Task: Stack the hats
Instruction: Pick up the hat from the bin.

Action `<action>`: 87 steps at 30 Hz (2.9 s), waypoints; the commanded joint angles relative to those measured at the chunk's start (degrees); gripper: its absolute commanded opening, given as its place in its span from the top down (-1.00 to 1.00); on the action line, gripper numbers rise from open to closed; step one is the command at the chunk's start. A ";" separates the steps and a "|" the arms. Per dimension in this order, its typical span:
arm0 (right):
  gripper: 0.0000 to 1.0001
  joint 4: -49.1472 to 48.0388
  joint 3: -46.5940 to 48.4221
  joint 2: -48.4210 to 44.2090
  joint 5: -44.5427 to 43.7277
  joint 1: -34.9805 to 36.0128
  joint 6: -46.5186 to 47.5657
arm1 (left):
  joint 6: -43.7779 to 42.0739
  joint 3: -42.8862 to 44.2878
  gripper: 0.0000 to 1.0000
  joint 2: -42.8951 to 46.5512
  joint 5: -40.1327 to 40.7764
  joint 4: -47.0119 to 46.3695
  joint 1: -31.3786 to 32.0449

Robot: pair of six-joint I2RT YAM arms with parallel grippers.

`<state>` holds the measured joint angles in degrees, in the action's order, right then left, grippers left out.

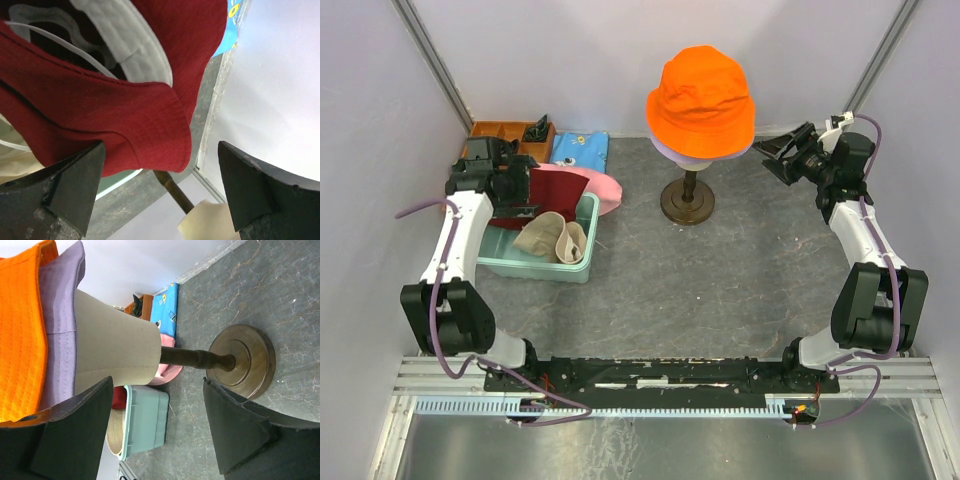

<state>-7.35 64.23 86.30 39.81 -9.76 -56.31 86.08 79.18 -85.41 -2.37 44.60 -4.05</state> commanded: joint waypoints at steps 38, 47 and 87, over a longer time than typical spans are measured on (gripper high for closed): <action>-0.58 -6.03 -1.28 -1.15 0.27 -0.31 -1.71 | -18.46 1.90 -0.99 8.38 10.03 3.27 -3.16; -0.58 -5.32 -1.12 -1.15 0.27 -0.26 -1.25 | -18.91 -2.31 -0.99 9.50 9.75 2.86 -3.21; -0.58 -6.08 -1.59 -1.31 0.35 -0.27 -1.25 | -17.13 -14.11 -0.12 9.03 16.14 -12.25 -3.02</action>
<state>-9.93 62.08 86.30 39.88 -9.82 -57.87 68.69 64.90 -77.54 11.18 36.23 -7.16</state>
